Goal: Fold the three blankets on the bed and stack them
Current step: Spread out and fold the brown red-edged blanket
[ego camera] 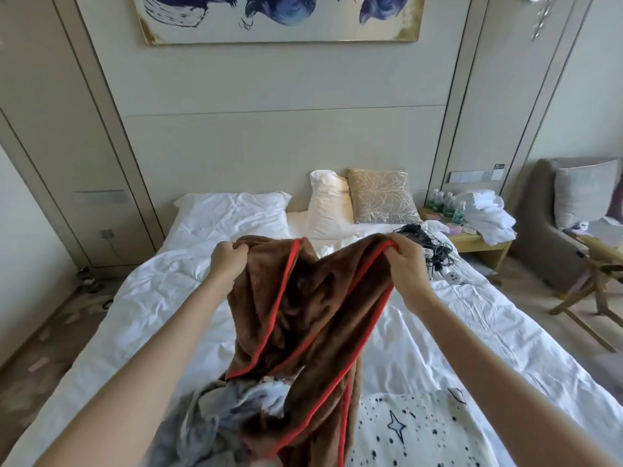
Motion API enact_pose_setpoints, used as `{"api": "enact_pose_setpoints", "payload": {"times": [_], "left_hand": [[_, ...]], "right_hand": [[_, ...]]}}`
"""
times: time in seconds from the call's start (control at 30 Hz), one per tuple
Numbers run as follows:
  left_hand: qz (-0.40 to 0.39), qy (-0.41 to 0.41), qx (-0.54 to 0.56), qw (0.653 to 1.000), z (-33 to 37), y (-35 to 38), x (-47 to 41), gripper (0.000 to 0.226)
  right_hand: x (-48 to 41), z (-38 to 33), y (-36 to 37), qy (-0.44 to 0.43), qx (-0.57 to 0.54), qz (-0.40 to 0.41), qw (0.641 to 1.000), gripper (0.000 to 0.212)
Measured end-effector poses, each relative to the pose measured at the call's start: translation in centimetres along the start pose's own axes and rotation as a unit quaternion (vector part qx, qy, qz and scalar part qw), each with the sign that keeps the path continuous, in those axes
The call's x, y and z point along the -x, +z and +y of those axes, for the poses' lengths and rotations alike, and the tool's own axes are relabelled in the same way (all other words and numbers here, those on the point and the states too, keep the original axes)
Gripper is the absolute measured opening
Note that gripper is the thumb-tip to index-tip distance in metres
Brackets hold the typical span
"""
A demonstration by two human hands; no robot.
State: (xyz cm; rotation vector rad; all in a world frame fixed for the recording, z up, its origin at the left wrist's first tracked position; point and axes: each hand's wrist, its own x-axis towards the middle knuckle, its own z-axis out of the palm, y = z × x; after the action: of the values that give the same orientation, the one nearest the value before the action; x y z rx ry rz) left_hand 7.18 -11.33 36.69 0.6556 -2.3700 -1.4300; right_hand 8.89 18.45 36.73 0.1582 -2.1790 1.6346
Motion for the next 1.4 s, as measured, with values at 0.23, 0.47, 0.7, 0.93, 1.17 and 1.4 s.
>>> {"api": "enact_pose_setpoints", "payload": {"times": [0.23, 0.47, 0.7, 0.93, 1.17, 1.4], "left_hand": [[-0.085, -0.083, 0.113, 0.986, -0.6, -1.2, 1.0, 0.007], [-0.29, 0.117, 0.088, 0.946, 6.7, -0.5, 7.2, 0.028], [-0.281, 0.277, 0.011, 0.919, 10.3, 3.0, 10.3, 0.026], [-0.169, 0.391, -0.089, 0.9, 8.5, 4.2, 9.9, 0.011], [-0.193, 0.291, -0.133, 0.927, 1.1, 4.7, 7.7, 0.045], [-0.109, 0.252, -0.009, 0.962, 4.2, 3.9, 7.5, 0.037]], "right_hand": [[-1.8, -4.2, -2.2, 0.014, -0.023, 0.034, 0.999, 0.027], [-2.5, -9.6, -0.3, -0.049, 0.095, -0.029, 0.994, 0.01], [-2.2, -11.6, -0.8, -0.074, 0.153, -0.06, 0.984, 0.007], [-2.1, -13.4, -3.4, -0.103, 0.153, -0.023, 0.983, 0.004], [-3.5, -14.5, -8.1, -0.058, 0.077, 0.055, 0.994, 0.009], [-3.5, -11.6, -9.3, 0.104, 0.026, 0.081, 0.991, 0.013]]}}
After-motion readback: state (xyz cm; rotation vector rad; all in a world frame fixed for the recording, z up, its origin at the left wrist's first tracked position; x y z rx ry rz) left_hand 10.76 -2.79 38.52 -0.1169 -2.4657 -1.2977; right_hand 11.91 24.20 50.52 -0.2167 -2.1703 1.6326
